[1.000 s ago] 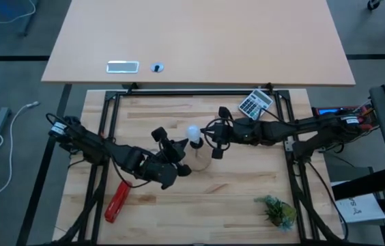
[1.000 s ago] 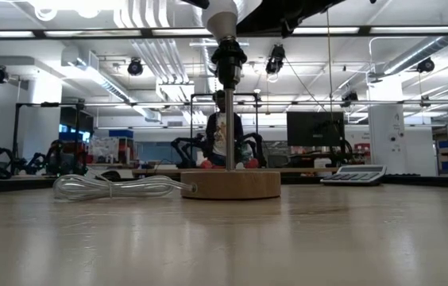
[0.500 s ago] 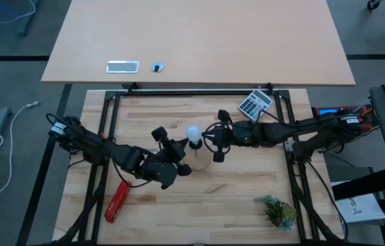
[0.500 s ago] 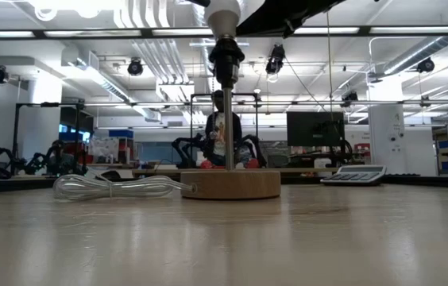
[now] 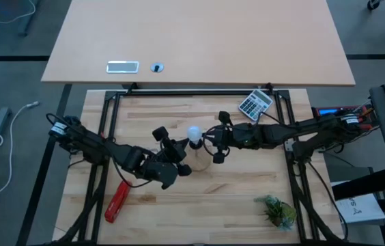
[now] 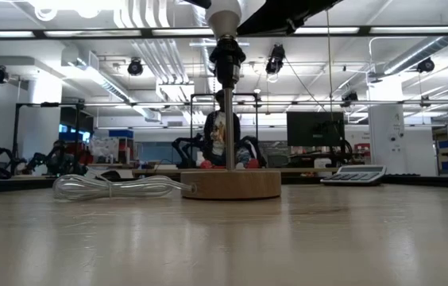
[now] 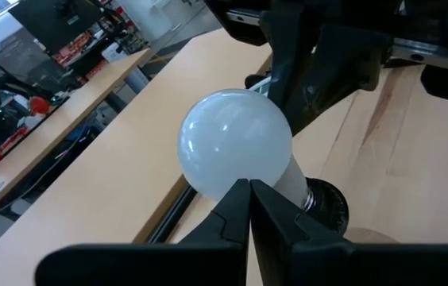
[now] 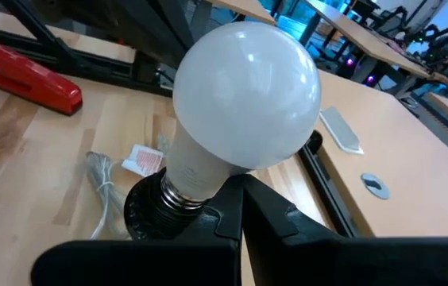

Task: Screw lightbulb
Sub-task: Insert the lightbulb into the brown lamp

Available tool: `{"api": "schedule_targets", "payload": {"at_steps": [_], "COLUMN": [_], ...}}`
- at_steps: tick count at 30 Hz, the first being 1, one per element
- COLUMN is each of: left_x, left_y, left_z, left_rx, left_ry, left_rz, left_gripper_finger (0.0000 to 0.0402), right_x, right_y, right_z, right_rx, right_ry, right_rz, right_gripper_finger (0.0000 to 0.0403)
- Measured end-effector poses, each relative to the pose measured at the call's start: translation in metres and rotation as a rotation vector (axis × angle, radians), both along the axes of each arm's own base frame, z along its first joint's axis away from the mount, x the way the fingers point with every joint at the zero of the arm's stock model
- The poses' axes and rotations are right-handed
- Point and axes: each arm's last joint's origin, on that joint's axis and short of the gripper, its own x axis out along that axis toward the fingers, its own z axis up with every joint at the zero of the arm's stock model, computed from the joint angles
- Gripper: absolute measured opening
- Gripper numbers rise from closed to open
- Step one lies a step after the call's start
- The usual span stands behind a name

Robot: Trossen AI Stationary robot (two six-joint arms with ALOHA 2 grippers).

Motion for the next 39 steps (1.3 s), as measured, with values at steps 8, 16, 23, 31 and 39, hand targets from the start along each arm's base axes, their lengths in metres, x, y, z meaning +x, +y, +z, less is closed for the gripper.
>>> {"api": "schedule_targets", "payload": {"at_steps": [8, 16, 23, 31, 39], "left_x": [-0.005, -0.011, -0.007, -0.005, -0.004], "left_y": [-0.011, -0.012, 0.001, 0.007, 0.006], "left_z": [0.0, 0.003, 0.003, 0.003, 0.004], "left_rx": [-0.004, 0.048, 0.042, 0.02, -0.015], "left_ry": [0.014, 0.004, -0.002, -0.005, -0.016], "left_rz": [-0.045, 0.003, 0.048, 0.056, 0.025], "left_gripper_finger": [0.0001, 0.0001, 0.0001, 0.0001, 0.0001], "right_x": [-0.01, -0.02, -0.015, -0.009, -0.01], "right_y": [-0.006, -0.007, -0.006, -0.002, 0.006], "right_z": [-0.004, 0.022, 0.019, 0.014, 0.014], "right_rx": [-0.03, -0.058, -0.074, -0.067, -0.081], "right_ry": [0.085, -0.049, -0.049, -0.044, -0.04], "right_rz": [-0.186, -0.159, -0.122, -0.048, -0.027], "right_gripper_finger": [0.0, 0.0, 0.0, 0.0, 0.0]}}
